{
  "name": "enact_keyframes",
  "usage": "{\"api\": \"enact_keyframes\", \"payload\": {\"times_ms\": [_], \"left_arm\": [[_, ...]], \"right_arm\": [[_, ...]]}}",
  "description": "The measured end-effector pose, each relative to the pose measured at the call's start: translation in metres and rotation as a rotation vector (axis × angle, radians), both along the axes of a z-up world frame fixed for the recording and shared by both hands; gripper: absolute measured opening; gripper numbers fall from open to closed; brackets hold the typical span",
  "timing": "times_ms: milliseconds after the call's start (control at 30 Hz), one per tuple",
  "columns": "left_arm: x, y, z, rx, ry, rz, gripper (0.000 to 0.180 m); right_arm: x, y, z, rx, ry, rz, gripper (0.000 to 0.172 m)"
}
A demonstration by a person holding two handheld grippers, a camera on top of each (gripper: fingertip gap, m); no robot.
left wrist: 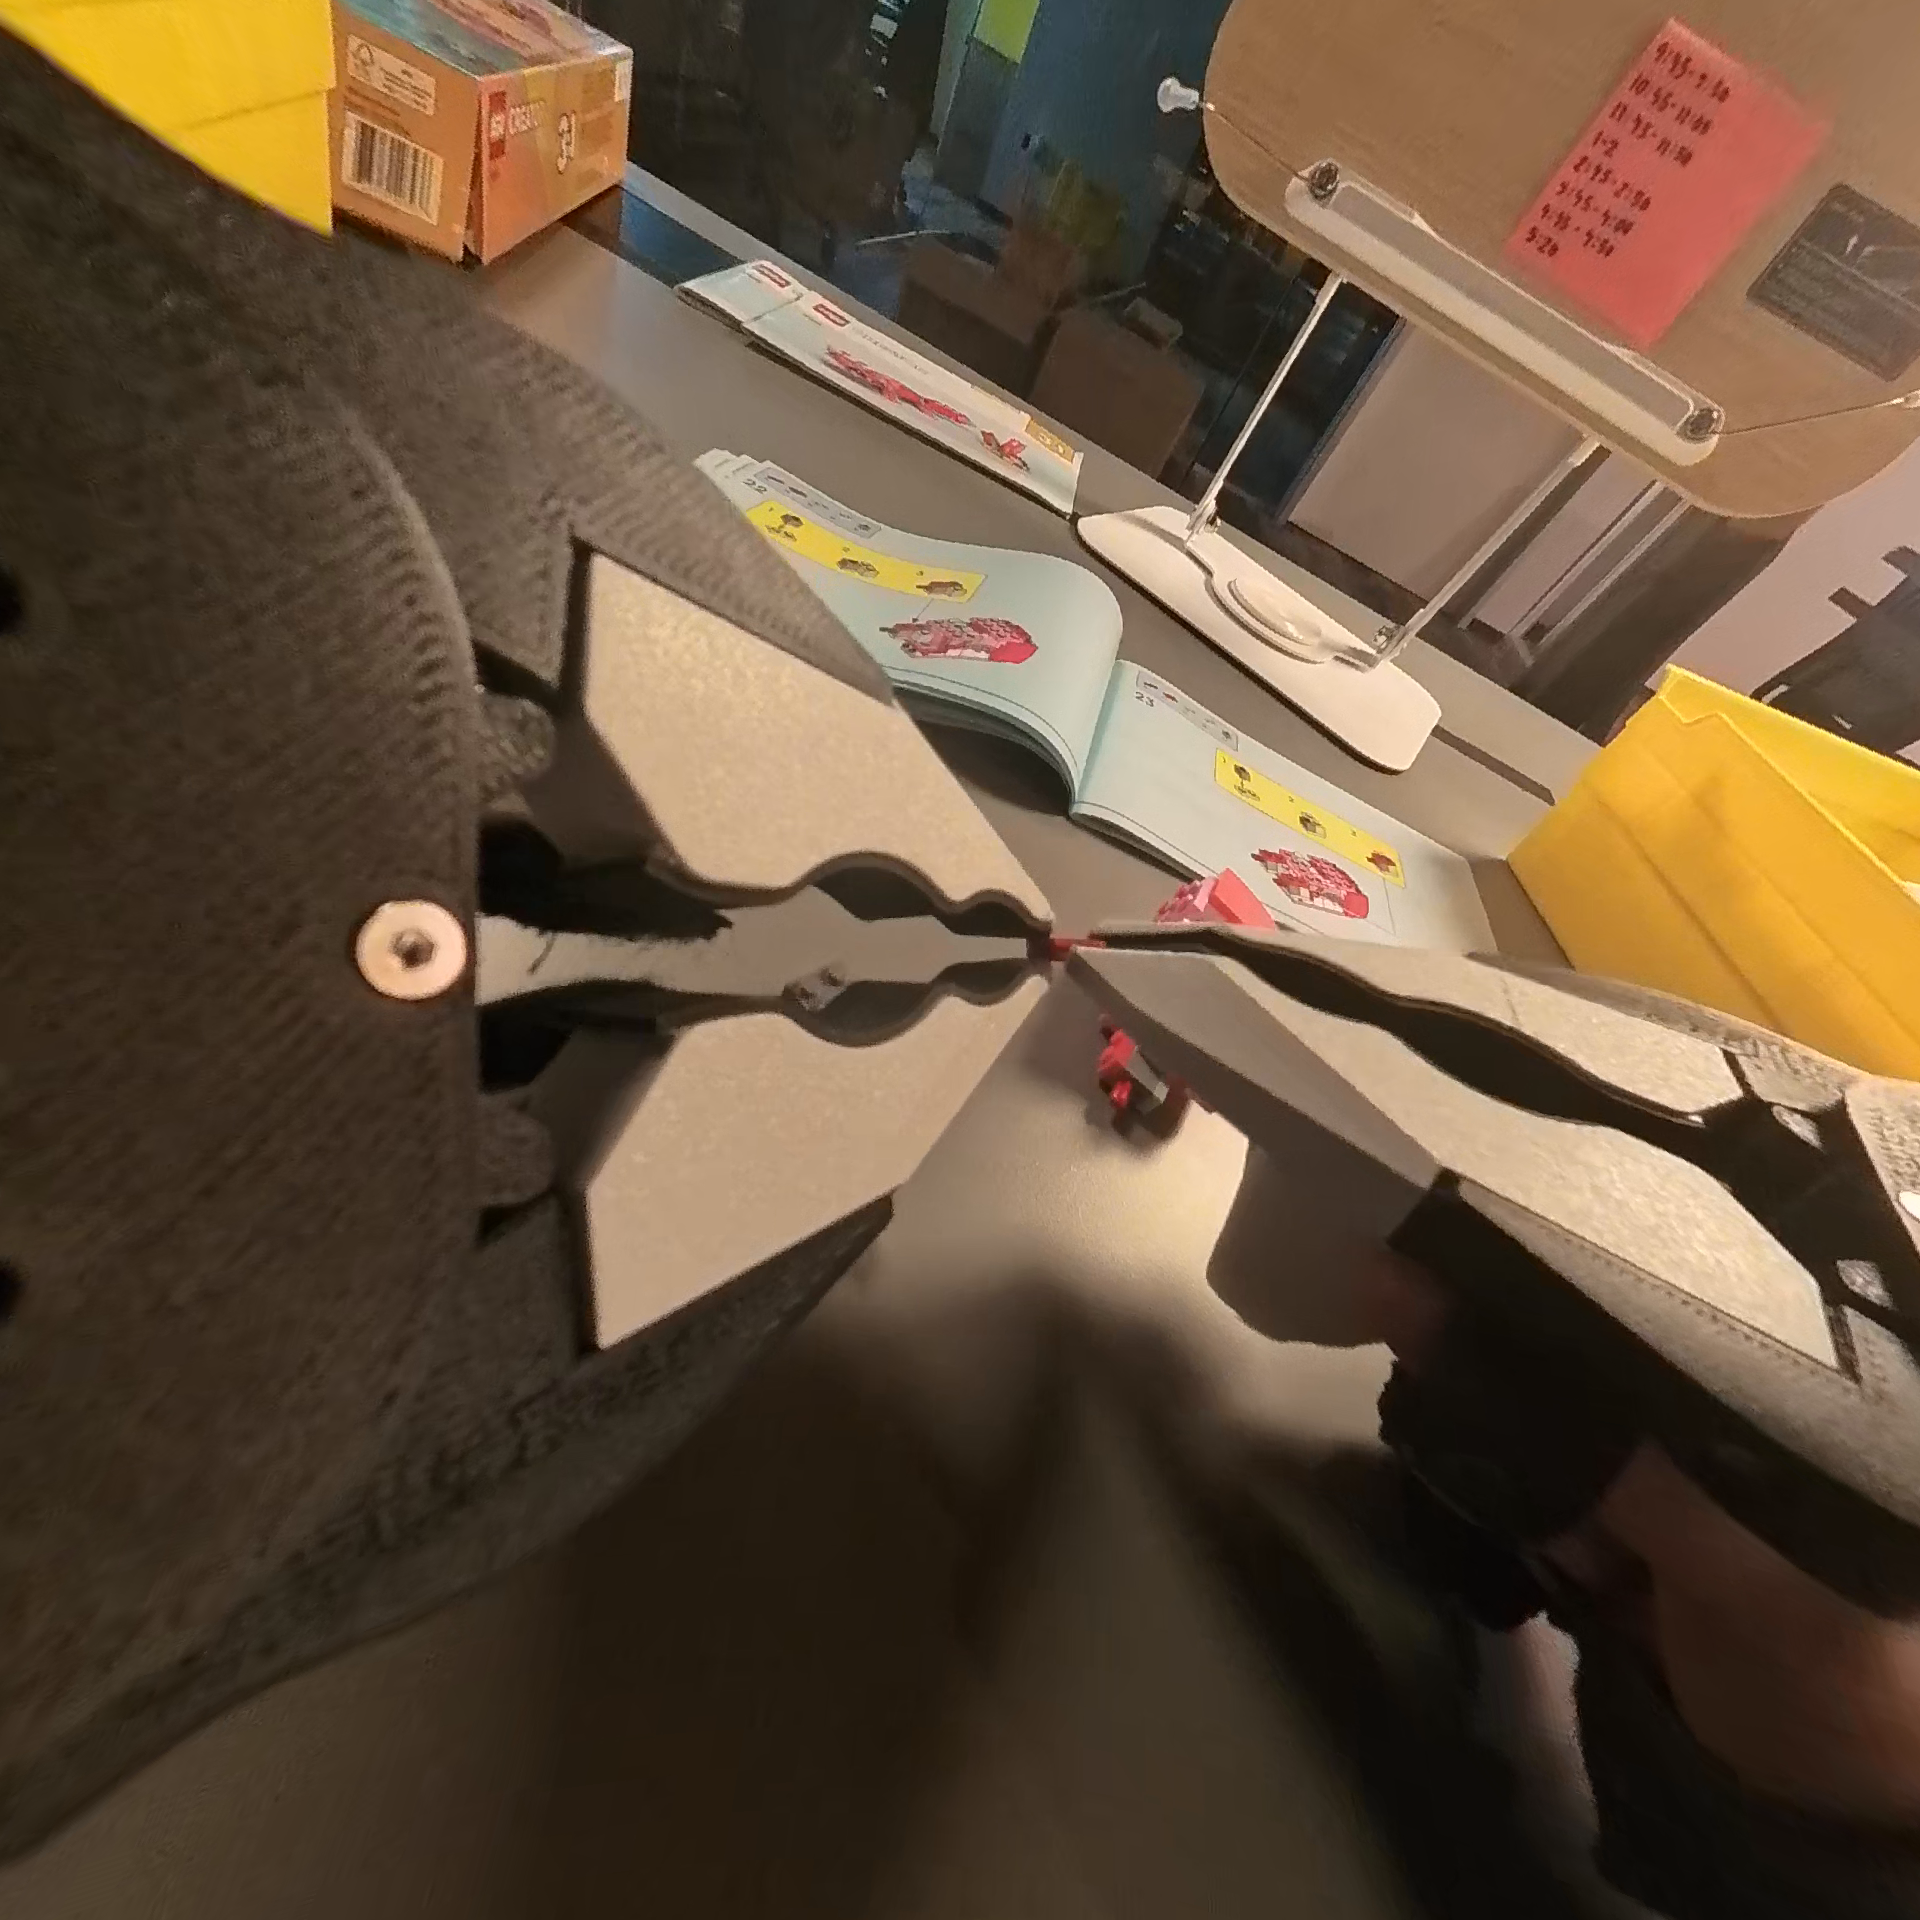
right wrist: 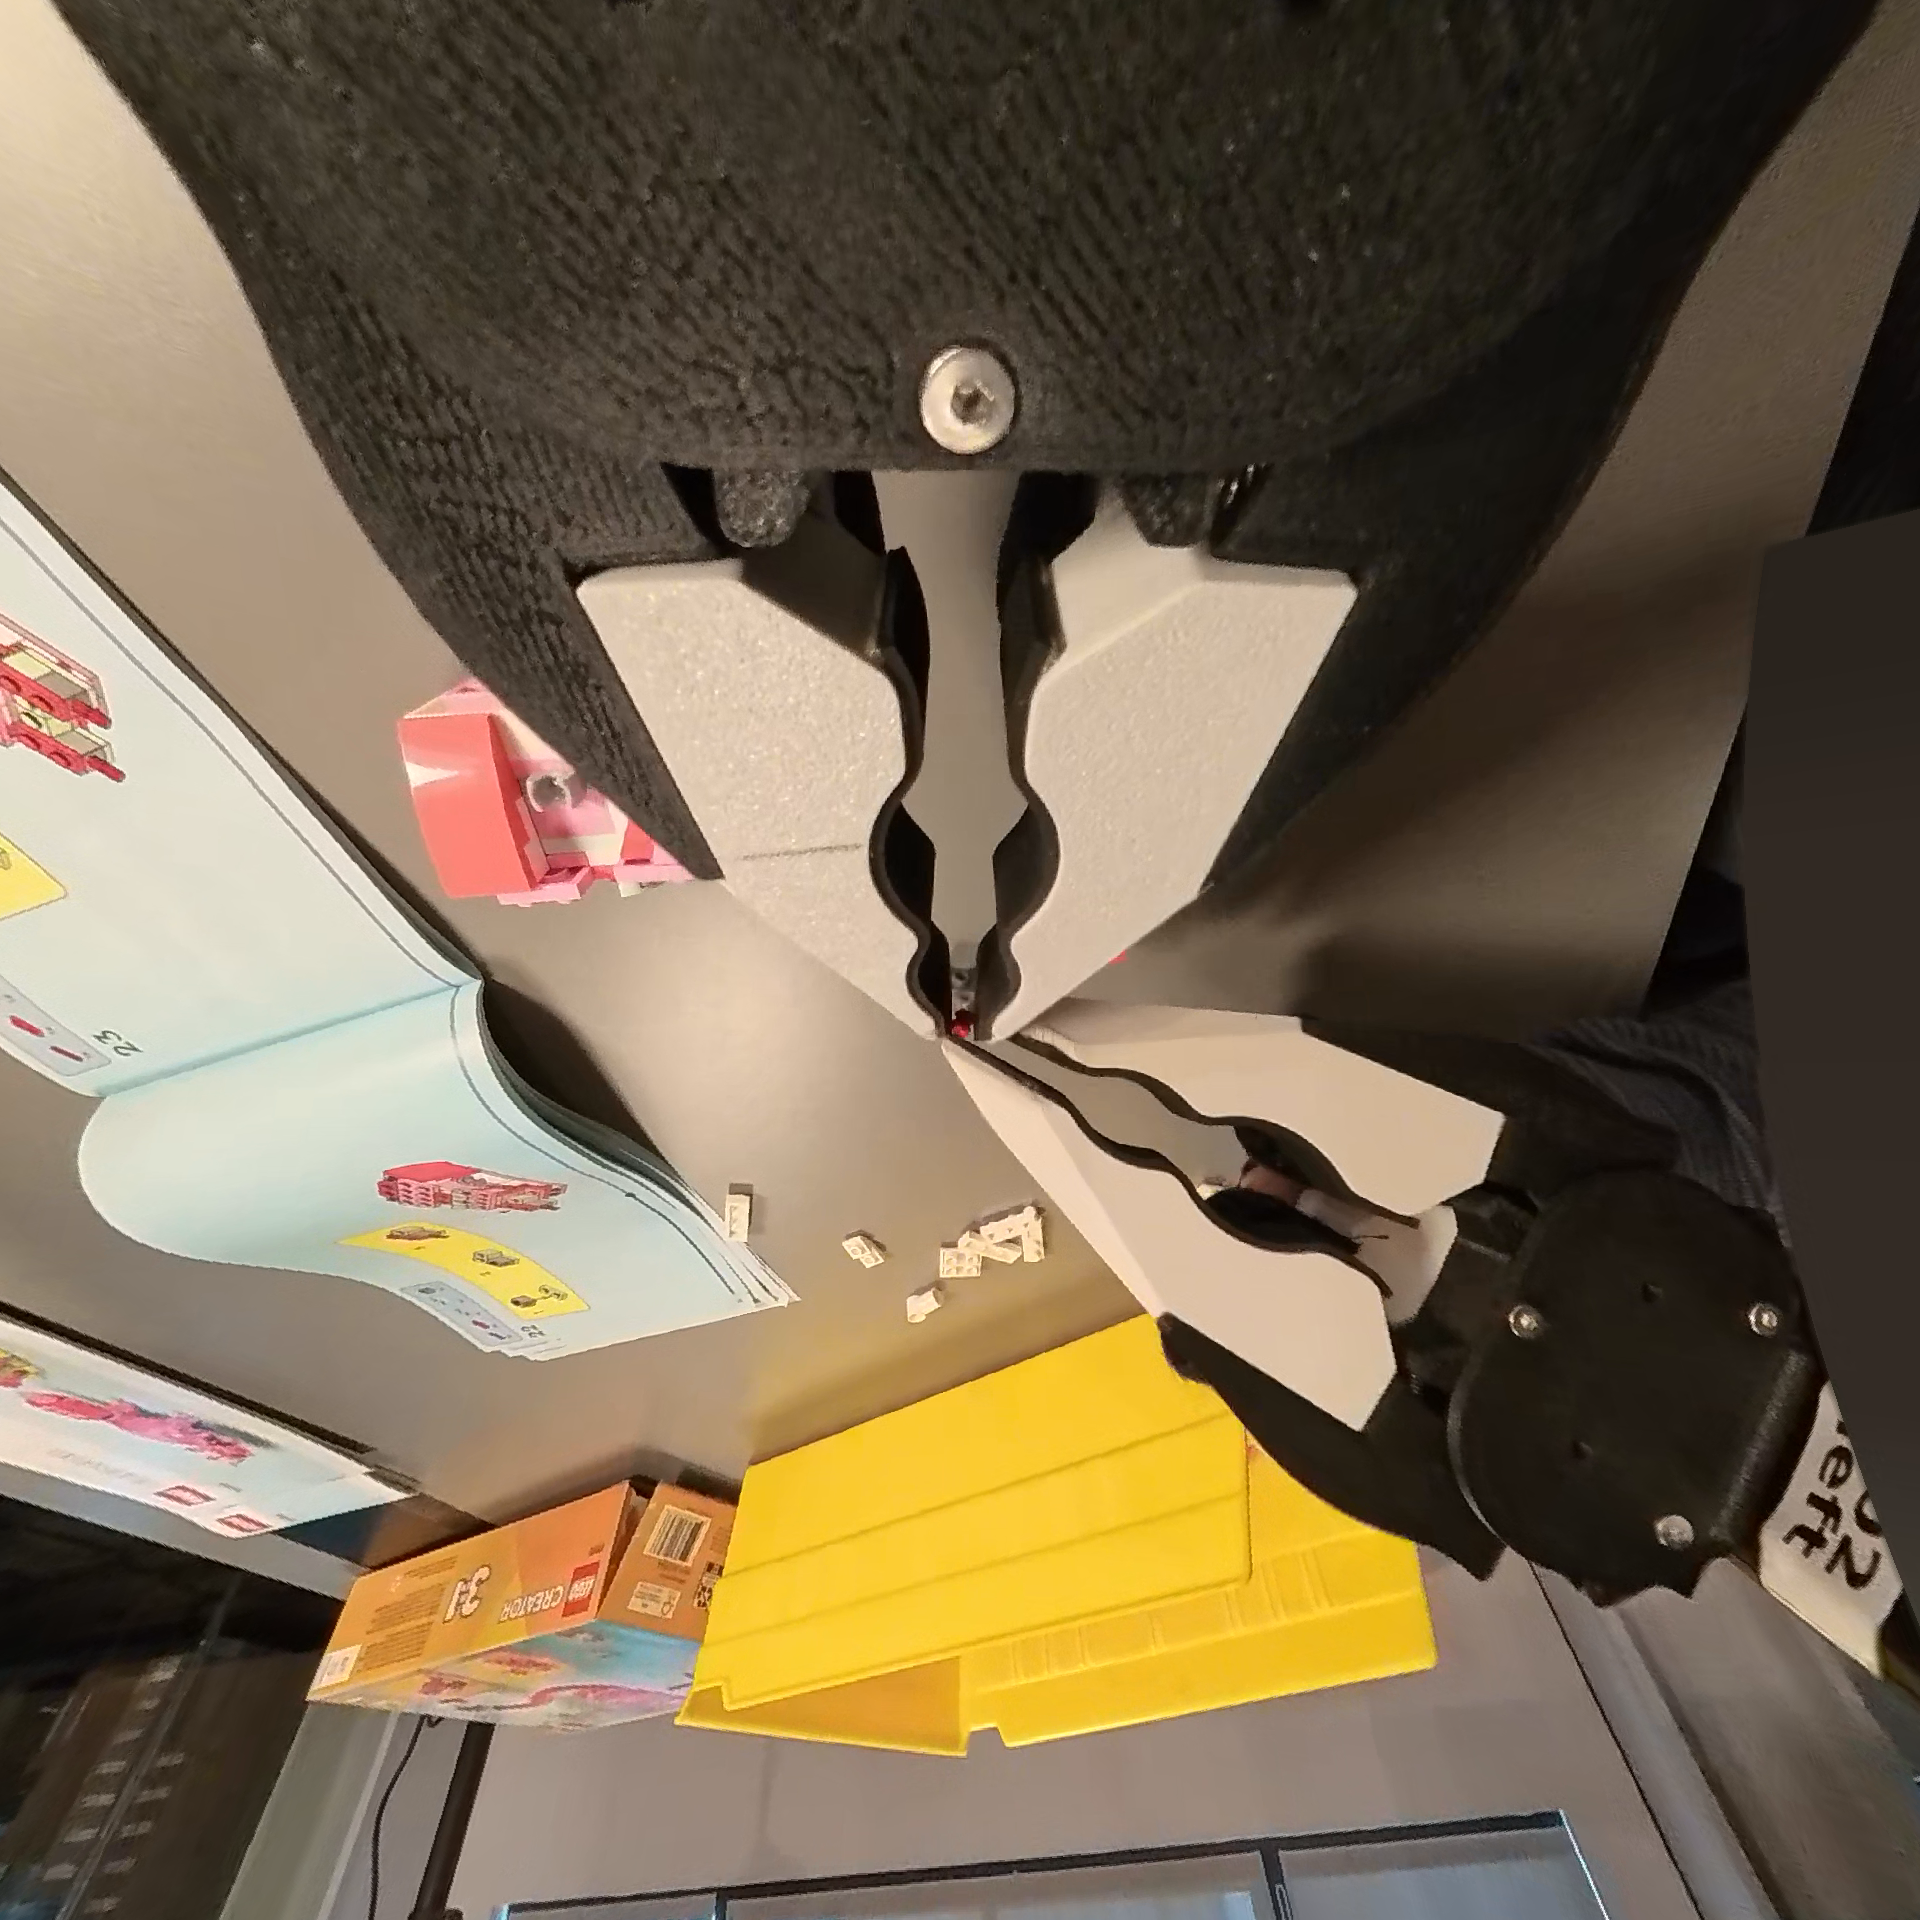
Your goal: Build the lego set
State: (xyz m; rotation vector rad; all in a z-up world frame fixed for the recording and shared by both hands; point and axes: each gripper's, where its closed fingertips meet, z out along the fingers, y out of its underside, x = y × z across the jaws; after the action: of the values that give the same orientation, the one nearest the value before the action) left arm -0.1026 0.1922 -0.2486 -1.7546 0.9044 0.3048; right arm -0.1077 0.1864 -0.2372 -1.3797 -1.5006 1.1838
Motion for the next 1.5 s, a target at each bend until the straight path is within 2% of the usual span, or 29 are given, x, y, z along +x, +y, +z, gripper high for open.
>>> {"api": "enact_keyframes", "payload": {"times_ms": [67,133,200,300,433,667,767,867,967,1100,1300,1500], "left_arm": [[0.005,-0.002,0.002,-0.008,-0.053,-0.031,0.005],[0.018,-0.013,0.007,-0.054,-0.171,-0.135,0.028],[0.019,-0.023,0.008,-0.13,-0.255,-0.192,0.039],[0.006,-0.035,-0.012,-0.305,-0.281,-0.195,0.048],[-0.014,-0.043,-0.041,-0.459,-0.218,-0.152,0.042],[-0.007,-0.047,-0.042,-0.549,-0.277,-0.219,0.028],[-0.012,-0.046,-0.048,-0.598,-0.219,-0.205,0.028],[-0.009,-0.046,-0.043,-0.6,-0.238,-0.23,0.031],[-0.006,-0.048,-0.045,-0.653,-0.273,-0.25,0.036],[-0.006,-0.047,-0.048,-0.66,-0.275,-0.261,0.033],[-0.002,-0.047,-0.049,-0.65,-0.282,-0.278,0.029],[-0.001,-0.047,-0.049,-0.637,-0.284,-0.288,0.029]], "right_arm": [[0.001,0.009,-0.005,0.025,-0.032,-0.044,0.002],[0.003,0.017,-0.004,0.071,-0.026,-0.083,0.001],[0.004,0.022,0.003,0.075,0.009,-0.113,0.001],[0.008,0.033,0.013,0.086,0.061,-0.176,0.002],[0.011,0.04,0.016,0.087,0.084,-0.218,0.002],[0.009,0.021,0.015,0.018,0.078,-0.089,0.001],[0.011,0.007,0.011,0.012,0.071,0.014,0.002],[0.013,-0.004,0.01,-0.022,0.066,0.092,0.002],[0.013,-0.008,0.009,-0.028,0.061,0.112,0.002],[0.012,-0.009,0.006,-0.011,0.037,0.11,0.002],[0.019,-0.007,-0.028,0.119,-0.177,0.118,0.002],[0.029,-0.009,-0.057,0.175,-0.366,0.134,0.002]]}}
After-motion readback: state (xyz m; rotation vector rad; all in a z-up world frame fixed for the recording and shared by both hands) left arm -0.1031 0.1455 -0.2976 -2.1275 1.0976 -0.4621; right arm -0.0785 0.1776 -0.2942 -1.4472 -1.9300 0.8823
